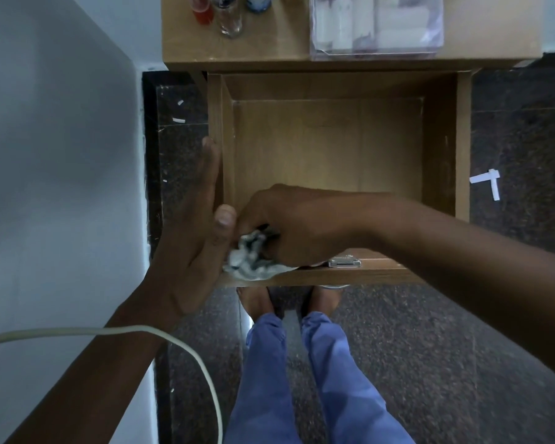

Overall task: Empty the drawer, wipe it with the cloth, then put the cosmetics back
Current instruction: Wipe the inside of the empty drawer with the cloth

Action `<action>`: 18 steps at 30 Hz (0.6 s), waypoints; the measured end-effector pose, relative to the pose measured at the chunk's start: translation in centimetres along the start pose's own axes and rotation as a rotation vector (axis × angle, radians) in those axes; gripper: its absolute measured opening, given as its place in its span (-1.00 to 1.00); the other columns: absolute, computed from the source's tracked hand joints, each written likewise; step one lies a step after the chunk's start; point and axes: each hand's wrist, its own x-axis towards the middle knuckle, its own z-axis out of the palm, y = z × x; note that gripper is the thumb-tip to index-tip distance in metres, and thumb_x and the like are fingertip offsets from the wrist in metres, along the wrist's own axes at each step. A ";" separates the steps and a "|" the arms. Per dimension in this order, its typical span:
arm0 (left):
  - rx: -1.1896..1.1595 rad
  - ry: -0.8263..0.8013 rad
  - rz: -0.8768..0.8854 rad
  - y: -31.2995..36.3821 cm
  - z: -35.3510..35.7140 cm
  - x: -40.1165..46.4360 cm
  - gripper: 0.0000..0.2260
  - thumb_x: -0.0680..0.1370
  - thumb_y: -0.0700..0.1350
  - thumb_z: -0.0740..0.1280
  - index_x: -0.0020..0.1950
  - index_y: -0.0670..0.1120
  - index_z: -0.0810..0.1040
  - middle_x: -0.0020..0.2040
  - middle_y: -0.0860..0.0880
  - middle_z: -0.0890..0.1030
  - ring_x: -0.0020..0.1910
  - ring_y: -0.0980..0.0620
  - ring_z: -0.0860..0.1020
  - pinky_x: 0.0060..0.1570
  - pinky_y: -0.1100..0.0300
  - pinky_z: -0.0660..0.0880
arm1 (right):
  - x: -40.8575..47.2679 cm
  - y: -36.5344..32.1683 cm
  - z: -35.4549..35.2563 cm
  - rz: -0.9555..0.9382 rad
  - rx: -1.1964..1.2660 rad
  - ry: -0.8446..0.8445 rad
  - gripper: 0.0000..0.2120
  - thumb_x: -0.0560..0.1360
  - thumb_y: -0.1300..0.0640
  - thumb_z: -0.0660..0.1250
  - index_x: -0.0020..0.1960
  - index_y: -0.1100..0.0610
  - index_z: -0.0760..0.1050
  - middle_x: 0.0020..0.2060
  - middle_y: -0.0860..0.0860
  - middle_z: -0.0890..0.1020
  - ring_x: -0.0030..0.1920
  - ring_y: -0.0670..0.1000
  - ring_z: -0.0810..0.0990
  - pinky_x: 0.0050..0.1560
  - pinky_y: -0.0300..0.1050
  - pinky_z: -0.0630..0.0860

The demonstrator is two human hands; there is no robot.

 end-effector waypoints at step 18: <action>0.836 -0.397 0.516 2.3 1.4 -0.8 -0.49 0.53 0.13 0.29 0.43 -0.05 0.55 0.53 -0.10 0.47 0.60 -0.23 0.28 0.54 -0.22 0.25 | -8.8 6.5 -1.3 0.213 0.153 0.017 -0.54 0.50 0.36 0.34 0.19 -0.14 0.66 0.12 -0.21 0.68 0.14 -0.21 0.62 0.17 -0.05 0.63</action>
